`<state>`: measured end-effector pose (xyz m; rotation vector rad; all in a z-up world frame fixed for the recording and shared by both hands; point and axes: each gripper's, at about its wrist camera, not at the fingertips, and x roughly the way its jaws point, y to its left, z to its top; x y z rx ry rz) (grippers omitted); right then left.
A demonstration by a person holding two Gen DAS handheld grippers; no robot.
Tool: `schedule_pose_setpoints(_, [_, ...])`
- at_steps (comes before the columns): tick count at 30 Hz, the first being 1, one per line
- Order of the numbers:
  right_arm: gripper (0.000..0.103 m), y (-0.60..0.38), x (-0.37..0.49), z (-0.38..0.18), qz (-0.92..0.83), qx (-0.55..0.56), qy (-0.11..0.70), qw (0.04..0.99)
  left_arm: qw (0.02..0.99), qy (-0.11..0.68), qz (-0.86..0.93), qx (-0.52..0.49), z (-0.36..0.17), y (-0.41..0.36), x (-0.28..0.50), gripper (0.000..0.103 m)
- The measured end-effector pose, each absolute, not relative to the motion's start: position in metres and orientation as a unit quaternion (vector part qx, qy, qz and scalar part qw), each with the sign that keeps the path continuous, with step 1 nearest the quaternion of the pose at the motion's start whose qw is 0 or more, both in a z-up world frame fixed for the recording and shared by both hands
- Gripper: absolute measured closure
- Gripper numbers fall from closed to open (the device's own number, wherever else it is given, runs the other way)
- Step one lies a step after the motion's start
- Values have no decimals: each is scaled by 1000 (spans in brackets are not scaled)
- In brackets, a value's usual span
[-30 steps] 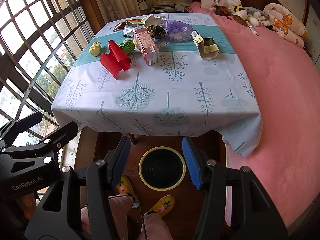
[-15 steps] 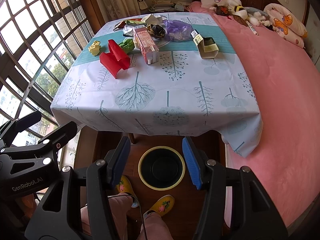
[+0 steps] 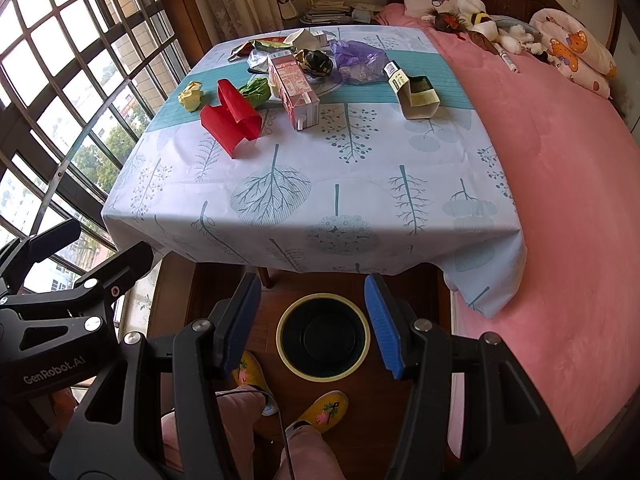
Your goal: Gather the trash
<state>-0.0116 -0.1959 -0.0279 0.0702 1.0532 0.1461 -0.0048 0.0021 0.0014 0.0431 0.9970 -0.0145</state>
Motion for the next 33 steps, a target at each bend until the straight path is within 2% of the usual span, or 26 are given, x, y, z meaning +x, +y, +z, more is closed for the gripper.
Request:
schedule_pose_setpoints(17, [52,-168,17,-19,95,16,496,863,879,476,32,17,13,33,25,4])
schedule_pose_setpoints(26, [52,-114,83,-15,119,-5,492,862,864,500,64,7,5,101,96,4])
schedule_pose_setpoints(33, [32,-51,162,-27,143,-64,484,861,855,517,51,2,1,177,176,4])
